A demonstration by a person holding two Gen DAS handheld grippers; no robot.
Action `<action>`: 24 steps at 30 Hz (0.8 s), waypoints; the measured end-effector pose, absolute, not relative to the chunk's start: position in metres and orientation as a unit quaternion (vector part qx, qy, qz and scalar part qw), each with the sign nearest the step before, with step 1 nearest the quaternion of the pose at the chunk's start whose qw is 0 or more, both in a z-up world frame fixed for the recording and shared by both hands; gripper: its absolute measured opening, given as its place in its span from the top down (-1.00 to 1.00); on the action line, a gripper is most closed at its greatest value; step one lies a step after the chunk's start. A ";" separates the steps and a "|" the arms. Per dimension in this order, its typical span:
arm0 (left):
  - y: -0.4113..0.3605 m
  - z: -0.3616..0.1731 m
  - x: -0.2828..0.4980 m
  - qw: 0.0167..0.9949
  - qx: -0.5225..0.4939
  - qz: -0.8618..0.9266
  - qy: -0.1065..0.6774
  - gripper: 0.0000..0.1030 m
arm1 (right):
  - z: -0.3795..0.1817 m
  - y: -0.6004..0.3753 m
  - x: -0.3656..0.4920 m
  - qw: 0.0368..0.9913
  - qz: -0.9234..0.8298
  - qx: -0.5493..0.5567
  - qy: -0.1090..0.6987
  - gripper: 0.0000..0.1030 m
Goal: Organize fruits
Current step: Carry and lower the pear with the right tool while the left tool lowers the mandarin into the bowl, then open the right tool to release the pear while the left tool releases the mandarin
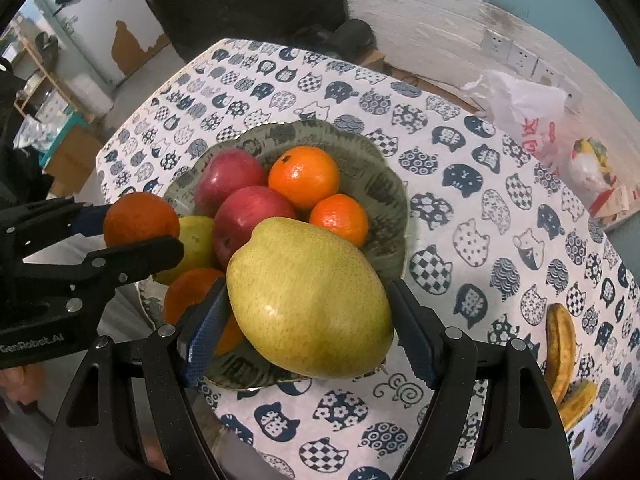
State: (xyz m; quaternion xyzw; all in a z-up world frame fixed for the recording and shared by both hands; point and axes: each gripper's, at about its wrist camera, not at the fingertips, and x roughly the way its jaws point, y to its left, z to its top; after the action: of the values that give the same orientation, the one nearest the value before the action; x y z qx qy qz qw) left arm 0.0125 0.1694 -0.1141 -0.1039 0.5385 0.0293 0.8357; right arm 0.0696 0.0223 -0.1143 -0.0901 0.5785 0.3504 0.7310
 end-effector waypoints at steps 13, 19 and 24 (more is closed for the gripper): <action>0.178 -0.136 0.014 0.813 -0.127 0.035 0.567 0.05 | -0.117 0.030 0.071 0.722 0.358 -0.072 0.587 -0.41; 0.178 -0.135 0.014 0.813 -0.125 0.042 0.567 -0.16 | -0.121 0.027 0.072 0.720 0.351 -0.074 0.595 -0.41; 0.176 -0.136 0.014 0.811 -0.118 0.046 0.571 -0.26 | -0.119 0.025 0.073 0.724 0.346 -0.079 0.592 -0.41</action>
State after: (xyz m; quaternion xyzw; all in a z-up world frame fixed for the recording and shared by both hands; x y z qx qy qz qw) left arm 0.0142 0.1760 -0.1365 -0.1177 0.5712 0.0457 0.8110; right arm 0.0726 0.0250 -0.1193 -0.0793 0.5918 0.3460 0.7237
